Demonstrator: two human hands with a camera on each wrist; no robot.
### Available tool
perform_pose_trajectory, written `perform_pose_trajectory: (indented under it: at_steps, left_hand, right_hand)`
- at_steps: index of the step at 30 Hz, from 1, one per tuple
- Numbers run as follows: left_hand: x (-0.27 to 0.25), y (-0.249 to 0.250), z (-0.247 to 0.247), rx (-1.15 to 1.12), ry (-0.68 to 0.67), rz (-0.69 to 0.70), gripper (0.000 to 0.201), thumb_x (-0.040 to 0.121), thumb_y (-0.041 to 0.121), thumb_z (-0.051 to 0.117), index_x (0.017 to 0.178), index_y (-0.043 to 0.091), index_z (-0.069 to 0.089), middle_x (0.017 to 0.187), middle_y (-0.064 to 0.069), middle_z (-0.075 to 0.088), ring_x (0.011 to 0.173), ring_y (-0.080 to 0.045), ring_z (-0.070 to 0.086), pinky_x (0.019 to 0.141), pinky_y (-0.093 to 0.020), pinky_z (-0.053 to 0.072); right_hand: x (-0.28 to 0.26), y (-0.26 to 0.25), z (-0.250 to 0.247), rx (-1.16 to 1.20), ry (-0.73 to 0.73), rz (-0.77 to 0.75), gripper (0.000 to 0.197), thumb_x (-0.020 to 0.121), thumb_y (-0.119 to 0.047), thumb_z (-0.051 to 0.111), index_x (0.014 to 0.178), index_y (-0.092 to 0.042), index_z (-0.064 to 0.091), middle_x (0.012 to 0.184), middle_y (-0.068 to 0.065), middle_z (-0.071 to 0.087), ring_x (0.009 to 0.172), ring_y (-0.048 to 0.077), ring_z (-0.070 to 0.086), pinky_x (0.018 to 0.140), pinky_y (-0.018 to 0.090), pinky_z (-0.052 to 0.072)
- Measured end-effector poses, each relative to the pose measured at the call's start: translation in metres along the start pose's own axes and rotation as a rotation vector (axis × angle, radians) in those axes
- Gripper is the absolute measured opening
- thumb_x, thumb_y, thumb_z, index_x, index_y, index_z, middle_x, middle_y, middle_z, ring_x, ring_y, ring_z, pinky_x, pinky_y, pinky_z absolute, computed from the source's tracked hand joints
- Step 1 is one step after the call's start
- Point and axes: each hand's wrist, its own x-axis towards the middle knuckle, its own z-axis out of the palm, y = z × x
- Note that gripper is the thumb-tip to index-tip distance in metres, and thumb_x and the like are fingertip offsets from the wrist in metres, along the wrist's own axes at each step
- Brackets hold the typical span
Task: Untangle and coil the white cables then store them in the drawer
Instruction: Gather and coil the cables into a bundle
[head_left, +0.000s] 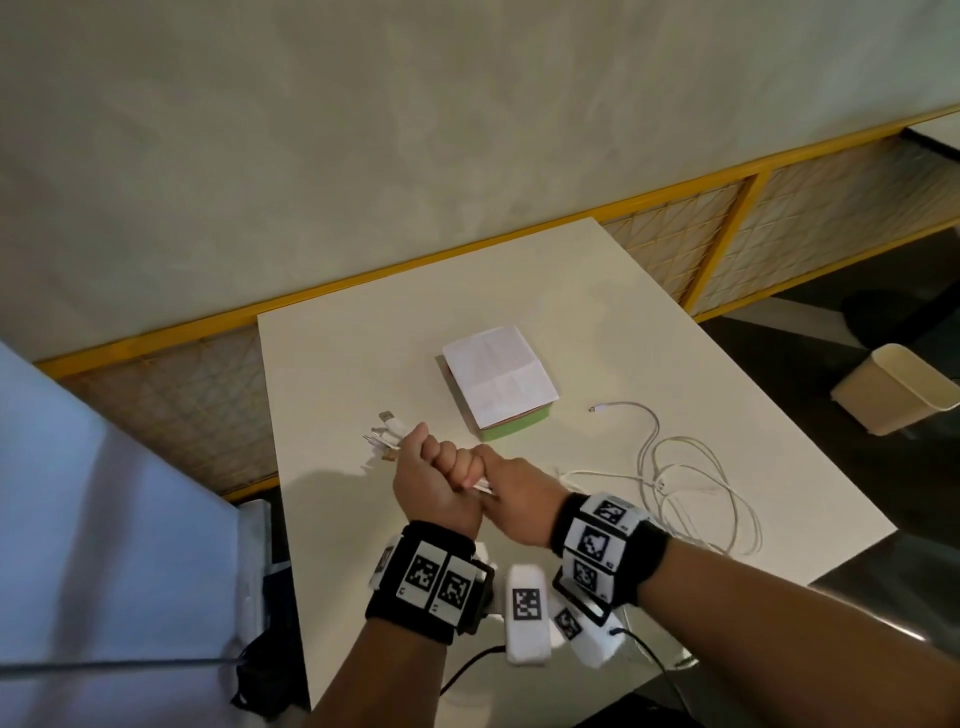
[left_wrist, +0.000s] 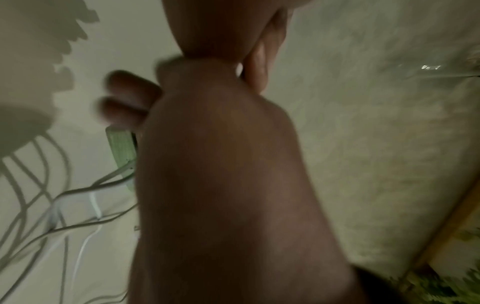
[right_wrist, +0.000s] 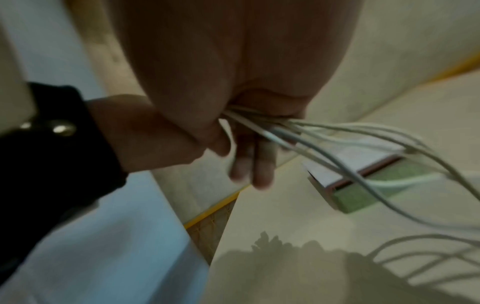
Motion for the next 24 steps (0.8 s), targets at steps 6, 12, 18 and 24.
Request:
perform_pose_trajectory:
  at_steps: [6,12,18,24]
  left_hand:
    - [0.009,0.01,-0.025,-0.07,0.009,-0.09,0.044,0.096,0.025,0.043,0.054,0.019,0.034,0.038,0.007,0.031,0.031,-0.009,0.031,0.04,-0.019,0.034]
    - [0.018,0.018,-0.053,0.036,0.039,-0.091,0.026,0.093,0.02,0.054,0.068,0.013,0.05,0.054,0.001,0.06,0.049,-0.011,0.063,0.052,-0.021,0.055]
    - [0.033,0.042,-0.074,0.535,0.089,-0.021,0.018,0.094,0.024,0.052,0.109,0.016,0.055,0.099,-0.005,0.063,0.095,-0.024,0.058,0.075,-0.034,0.045]
    - [0.029,0.055,-0.054,1.355,-0.435,0.452,0.043,0.077,0.022,0.062,0.119,0.028,0.056,0.115,0.015,0.062,0.106,-0.006,0.059,0.09,-0.024,0.049]
  right_hand:
    - [0.003,-0.006,0.003,-0.322,0.058,0.007,0.031,0.091,-0.035,0.04,0.099,-0.009,0.055,0.099,0.022,0.064,0.088,0.039,0.06,0.064,0.033,0.035]
    - [0.005,-0.006,-0.013,-0.475,-0.015,0.004,0.04,0.095,-0.04,0.034,0.089,-0.01,0.061,0.09,0.015,0.065,0.08,0.035,0.061,0.062,0.034,0.039]
    - [0.011,-0.005,-0.045,-0.563,-0.113,-0.002,0.035,0.094,-0.033,0.036,0.081,-0.01,0.058,0.086,0.014,0.063,0.075,0.031,0.057,0.062,0.033,0.039]
    - [0.022,-0.008,-0.061,-0.582,-0.216,-0.041,0.034,0.093,-0.031,0.04,0.087,-0.006,0.063,0.086,0.014,0.064,0.078,0.032,0.059,0.065,0.031,0.042]
